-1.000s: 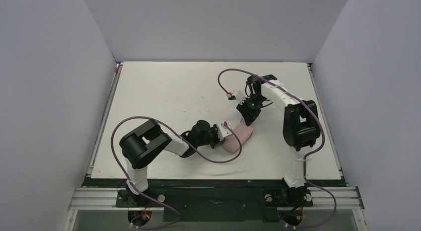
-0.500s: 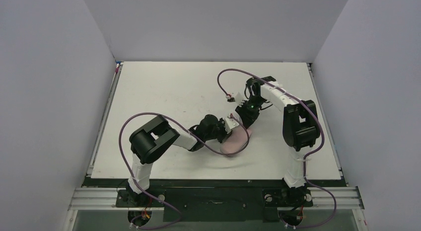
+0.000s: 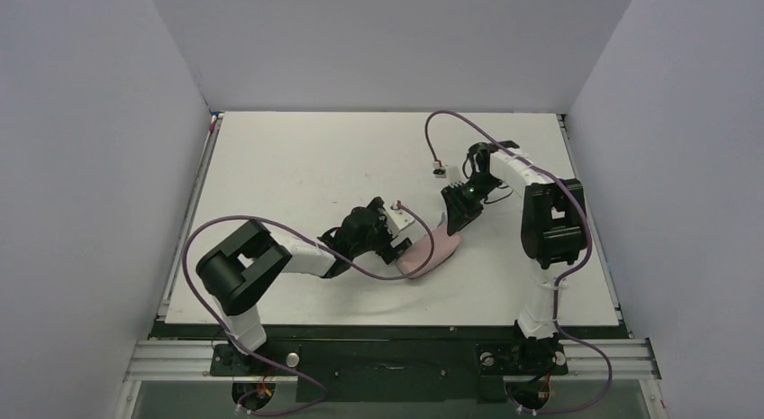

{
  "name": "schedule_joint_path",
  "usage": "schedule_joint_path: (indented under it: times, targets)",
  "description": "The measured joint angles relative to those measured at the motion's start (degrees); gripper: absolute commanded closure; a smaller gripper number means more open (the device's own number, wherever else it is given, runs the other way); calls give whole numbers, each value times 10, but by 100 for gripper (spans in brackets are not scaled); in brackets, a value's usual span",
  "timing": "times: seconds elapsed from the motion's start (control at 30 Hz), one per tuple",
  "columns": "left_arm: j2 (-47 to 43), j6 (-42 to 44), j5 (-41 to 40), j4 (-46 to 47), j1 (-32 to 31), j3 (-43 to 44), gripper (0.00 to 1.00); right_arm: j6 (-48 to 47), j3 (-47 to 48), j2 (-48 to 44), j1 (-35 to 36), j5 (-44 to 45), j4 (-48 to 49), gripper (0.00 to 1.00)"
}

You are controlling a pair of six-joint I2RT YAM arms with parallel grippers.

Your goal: Open the umbrella

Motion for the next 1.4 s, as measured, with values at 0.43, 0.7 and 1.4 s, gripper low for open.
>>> schedule_joint_path:
  times: [0.43,0.7,1.4]
  targets:
    - [-189,16,-71,-84,28,-51,3,175,-112,-59,-54,-47,108,63]
    - [-218,29,-13,-165,-19,-52,3,220,-163,-107,-61,-37,148,42]
    - [-70,119,-79,-127,-119,8,3,224,-178,-203,-82,-62,141,43]
